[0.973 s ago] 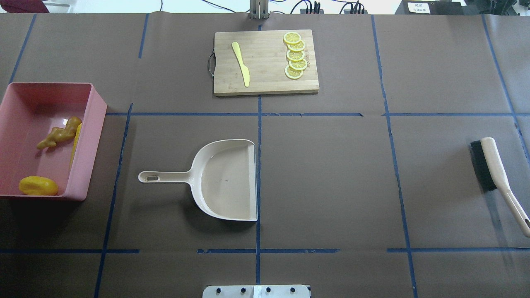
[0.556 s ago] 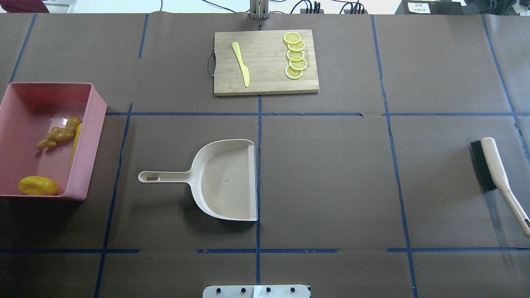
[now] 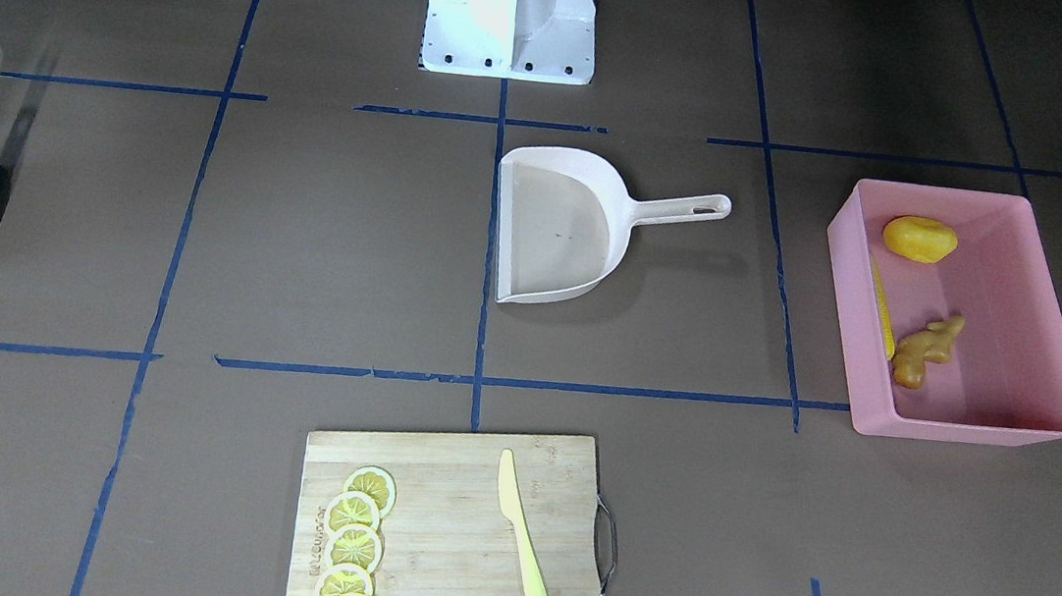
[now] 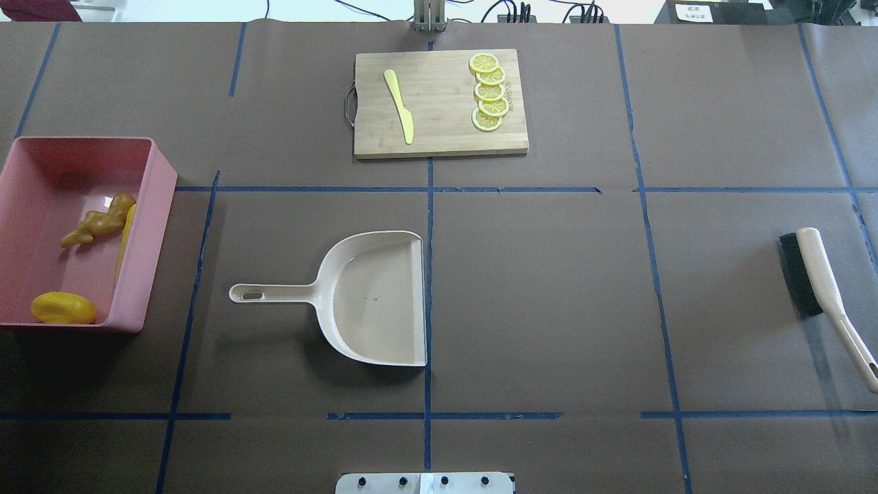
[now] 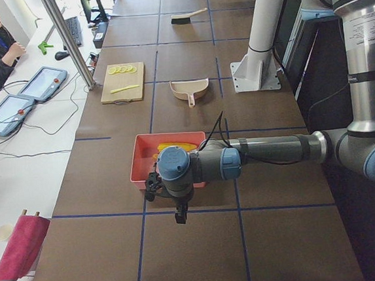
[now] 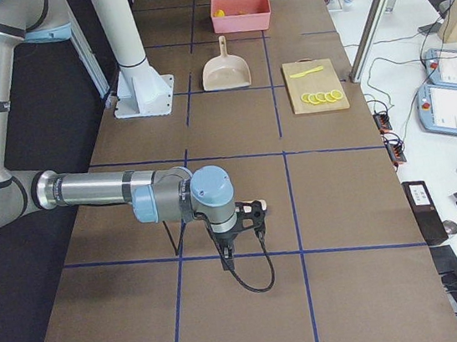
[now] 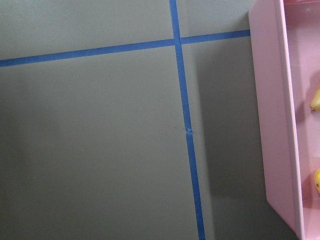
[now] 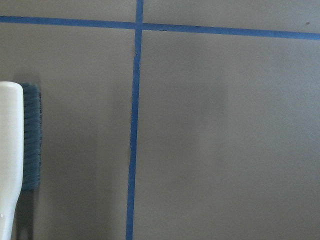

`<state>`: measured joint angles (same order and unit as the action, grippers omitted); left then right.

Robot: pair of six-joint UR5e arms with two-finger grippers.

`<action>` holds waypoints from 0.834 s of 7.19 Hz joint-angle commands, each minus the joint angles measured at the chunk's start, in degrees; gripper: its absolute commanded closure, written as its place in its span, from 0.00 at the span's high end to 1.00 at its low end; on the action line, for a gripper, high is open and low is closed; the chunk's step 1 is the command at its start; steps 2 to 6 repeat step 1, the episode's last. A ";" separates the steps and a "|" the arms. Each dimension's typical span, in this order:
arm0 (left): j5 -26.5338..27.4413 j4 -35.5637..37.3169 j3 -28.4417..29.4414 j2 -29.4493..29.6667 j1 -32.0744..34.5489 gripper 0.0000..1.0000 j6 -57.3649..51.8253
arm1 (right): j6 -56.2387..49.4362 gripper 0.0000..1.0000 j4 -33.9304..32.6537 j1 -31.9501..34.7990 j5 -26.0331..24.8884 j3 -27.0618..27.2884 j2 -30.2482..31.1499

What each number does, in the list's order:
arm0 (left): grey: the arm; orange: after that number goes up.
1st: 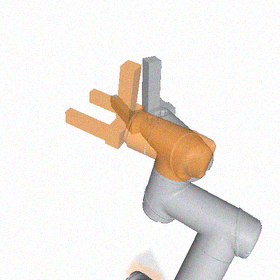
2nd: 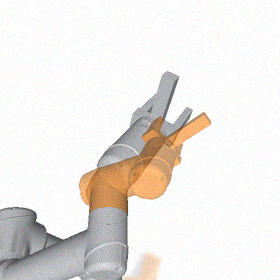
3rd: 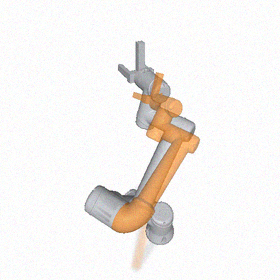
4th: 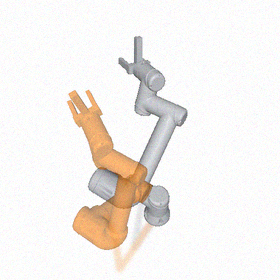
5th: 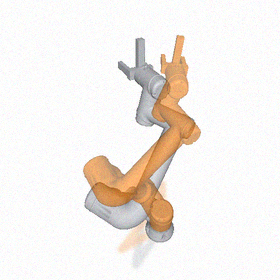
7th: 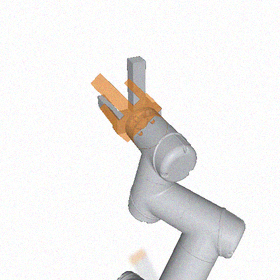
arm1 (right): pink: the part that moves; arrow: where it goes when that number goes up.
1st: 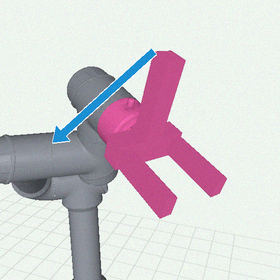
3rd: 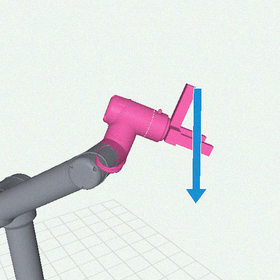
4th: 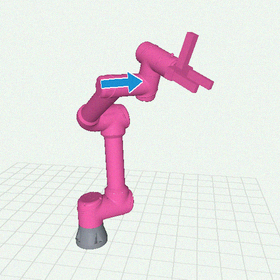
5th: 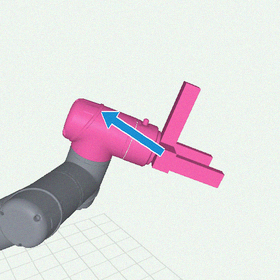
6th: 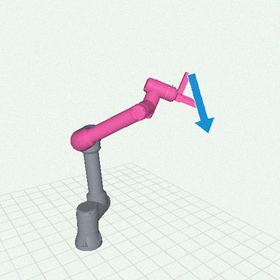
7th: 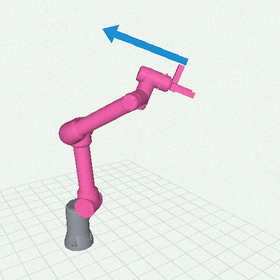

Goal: Sweep and dump trash into bin

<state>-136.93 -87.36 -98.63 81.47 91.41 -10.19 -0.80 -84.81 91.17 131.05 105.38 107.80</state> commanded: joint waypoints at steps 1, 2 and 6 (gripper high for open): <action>0.09 0.00 0.02 0.00 -0.09 1.00 0.00 | 0.01 1.00 0.00 -0.12 0.00 0.00 -0.04; 0.09 0.00 0.02 0.00 -0.09 1.00 0.00 | 0.01 1.00 0.00 -0.12 0.00 0.00 -0.04; 0.09 0.00 0.02 0.00 -0.09 1.00 0.00 | 0.01 1.00 0.00 -0.12 0.00 0.00 -0.04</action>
